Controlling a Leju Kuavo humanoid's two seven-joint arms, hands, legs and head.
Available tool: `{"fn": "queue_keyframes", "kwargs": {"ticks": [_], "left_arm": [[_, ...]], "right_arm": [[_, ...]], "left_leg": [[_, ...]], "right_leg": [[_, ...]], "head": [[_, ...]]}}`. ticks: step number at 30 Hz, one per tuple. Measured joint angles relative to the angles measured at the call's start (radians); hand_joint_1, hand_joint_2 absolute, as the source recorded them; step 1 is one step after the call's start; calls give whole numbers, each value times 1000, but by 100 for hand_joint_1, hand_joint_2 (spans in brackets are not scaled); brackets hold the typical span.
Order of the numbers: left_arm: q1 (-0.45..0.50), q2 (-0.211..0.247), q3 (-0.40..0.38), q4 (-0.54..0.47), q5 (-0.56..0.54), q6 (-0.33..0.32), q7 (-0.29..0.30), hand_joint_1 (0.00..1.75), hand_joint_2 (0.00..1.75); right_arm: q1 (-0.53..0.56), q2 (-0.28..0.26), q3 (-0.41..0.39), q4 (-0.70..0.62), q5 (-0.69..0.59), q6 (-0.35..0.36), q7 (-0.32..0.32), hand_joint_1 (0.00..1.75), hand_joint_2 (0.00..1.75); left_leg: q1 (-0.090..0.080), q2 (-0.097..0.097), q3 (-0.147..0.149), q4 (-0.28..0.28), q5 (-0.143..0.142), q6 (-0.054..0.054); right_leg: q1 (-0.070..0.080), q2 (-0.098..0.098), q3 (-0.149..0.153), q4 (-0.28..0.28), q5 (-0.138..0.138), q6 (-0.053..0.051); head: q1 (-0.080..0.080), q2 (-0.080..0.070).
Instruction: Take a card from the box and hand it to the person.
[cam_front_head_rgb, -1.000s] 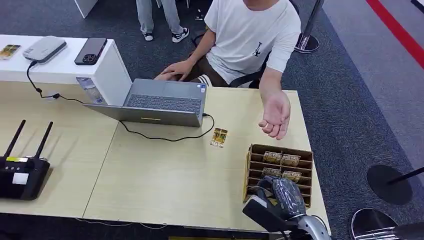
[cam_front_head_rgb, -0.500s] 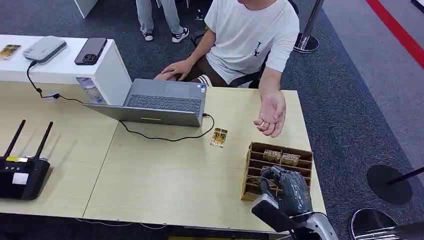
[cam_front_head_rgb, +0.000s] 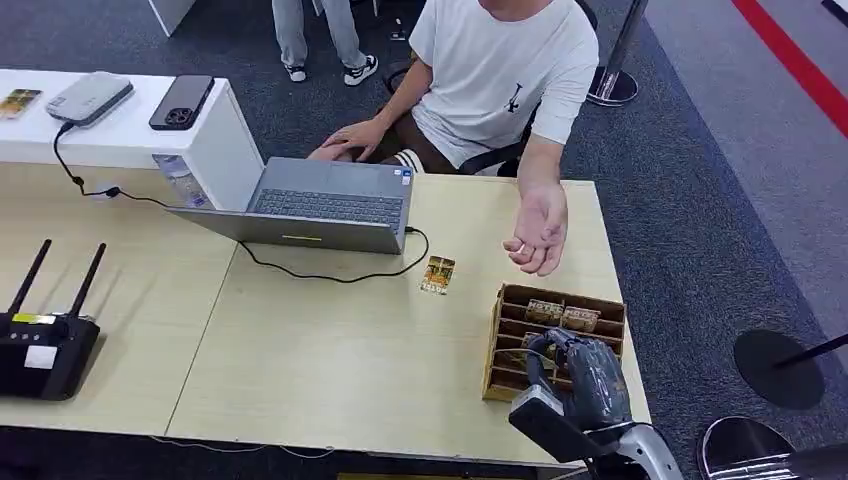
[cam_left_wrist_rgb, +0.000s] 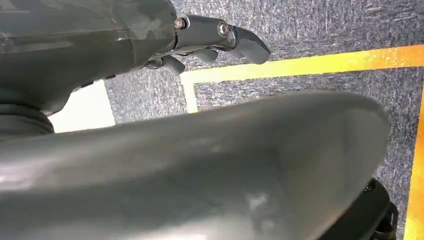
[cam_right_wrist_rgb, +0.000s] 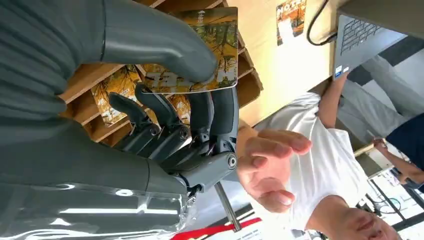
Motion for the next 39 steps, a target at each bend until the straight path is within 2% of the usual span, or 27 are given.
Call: {"fn": "queue_keyframes", "kwargs": {"ticks": [9,21,23,25,29,39], "left_arm": [[0,0,-6,0,0,0,0,0,0],[0,0,-19,0,26,0,-3,0,0],[-1,0,-24,0,28,0,-2,0,0],[-3,0,-31,0,27,0,-2,0,0],[-8,0,-44,0,27,0,0,0,0],[-11,1,-48,0,27,0,0,0,0]], "right_arm": [[0,0,0,0,-6,-2,-5,162,175],[-7,18,-19,-94,-241,-12,-202,162,175],[-32,27,-24,-94,-350,-41,-270,162,175],[-90,38,-27,-77,-469,-104,-337,162,175],[-121,38,-31,-58,-524,-145,-359,162,175],[-133,38,-36,-32,-537,-158,-364,162,175]], "left_leg": [[0,0,0,0,0,0],[0,0,0,0,0,0],[0,0,-1,0,0,0],[0,3,2,0,0,0],[0,1,1,0,0,0],[0,1,1,0,0,0]], "right_leg": [[0,0,0,0,0,0],[0,0,0,0,0,0],[0,0,0,0,0,0],[0,2,0,0,0,0],[0,0,1,0,0,0],[0,1,1,0,0,0]], "head": [[0,0],[0,0],[0,0],[0,0],[0,0],[0,0]]}}
